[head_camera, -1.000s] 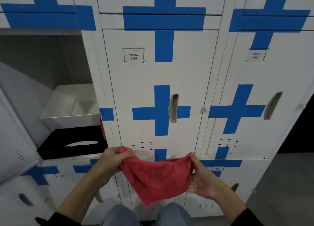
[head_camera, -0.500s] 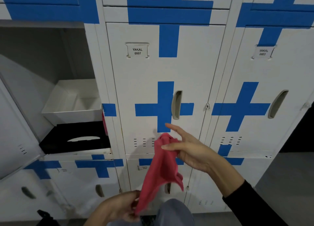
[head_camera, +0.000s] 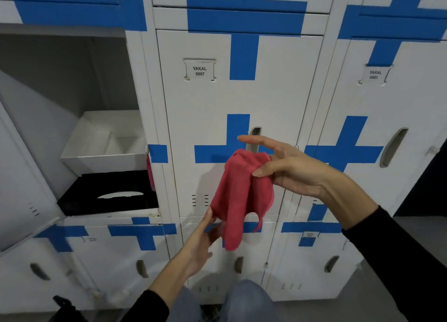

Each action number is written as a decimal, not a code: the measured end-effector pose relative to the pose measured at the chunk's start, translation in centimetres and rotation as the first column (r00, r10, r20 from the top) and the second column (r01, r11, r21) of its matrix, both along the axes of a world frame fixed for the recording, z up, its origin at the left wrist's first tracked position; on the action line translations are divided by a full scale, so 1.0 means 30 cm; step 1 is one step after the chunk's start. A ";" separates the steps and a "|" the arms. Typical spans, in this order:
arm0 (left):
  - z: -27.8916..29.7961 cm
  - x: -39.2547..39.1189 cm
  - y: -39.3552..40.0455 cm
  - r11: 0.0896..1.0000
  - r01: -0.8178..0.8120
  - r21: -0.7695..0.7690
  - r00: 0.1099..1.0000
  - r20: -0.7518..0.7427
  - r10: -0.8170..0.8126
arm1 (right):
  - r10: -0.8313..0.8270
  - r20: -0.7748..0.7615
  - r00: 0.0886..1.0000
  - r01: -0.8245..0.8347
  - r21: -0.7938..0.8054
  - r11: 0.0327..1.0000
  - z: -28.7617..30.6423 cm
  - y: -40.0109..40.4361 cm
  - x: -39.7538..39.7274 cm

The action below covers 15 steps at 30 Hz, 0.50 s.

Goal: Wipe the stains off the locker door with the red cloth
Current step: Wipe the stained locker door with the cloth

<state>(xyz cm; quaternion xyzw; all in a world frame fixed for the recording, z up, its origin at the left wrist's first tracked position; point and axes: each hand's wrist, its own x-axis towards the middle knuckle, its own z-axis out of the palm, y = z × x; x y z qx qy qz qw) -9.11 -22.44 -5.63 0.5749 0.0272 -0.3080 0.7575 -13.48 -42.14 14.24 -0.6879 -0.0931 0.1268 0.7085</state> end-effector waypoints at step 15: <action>0.076 0.042 0.129 0.994 -0.072 0.083 0.993 0.098 0.064 | -0.091 0.126 0.988 0.136 -0.421 0.897 0.026 -0.161 -0.004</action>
